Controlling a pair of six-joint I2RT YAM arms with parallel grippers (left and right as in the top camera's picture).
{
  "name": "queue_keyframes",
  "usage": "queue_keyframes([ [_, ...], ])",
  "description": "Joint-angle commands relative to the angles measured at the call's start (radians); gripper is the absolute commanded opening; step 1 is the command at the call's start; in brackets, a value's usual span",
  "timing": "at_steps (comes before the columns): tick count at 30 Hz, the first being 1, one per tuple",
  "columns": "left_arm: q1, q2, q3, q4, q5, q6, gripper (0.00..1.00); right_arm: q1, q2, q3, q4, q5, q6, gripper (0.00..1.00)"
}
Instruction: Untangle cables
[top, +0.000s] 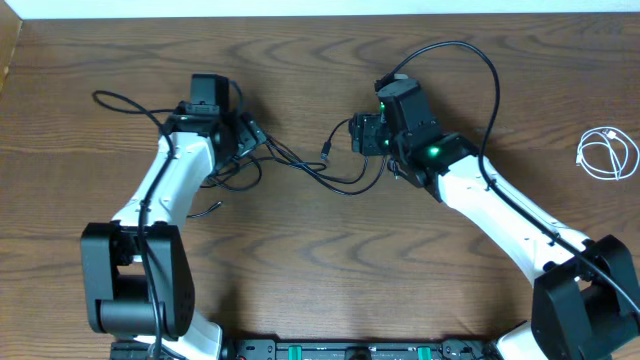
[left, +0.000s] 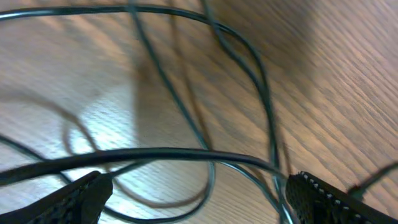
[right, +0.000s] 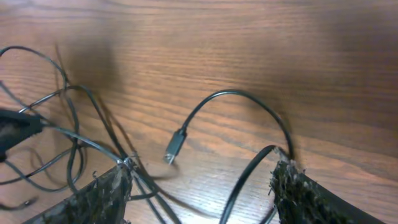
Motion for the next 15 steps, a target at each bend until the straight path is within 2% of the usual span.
queue_keyframes([
  [1,-0.037,-0.002,0.005,0.008,0.013,0.037,0.94,0.018,0.0,0.013,0.007,-0.006,0.011,0.7],
  [15,-0.187,-0.002,0.005,0.015,0.012,0.025,0.93,0.019,0.002,0.013,0.022,0.027,0.011,0.72],
])
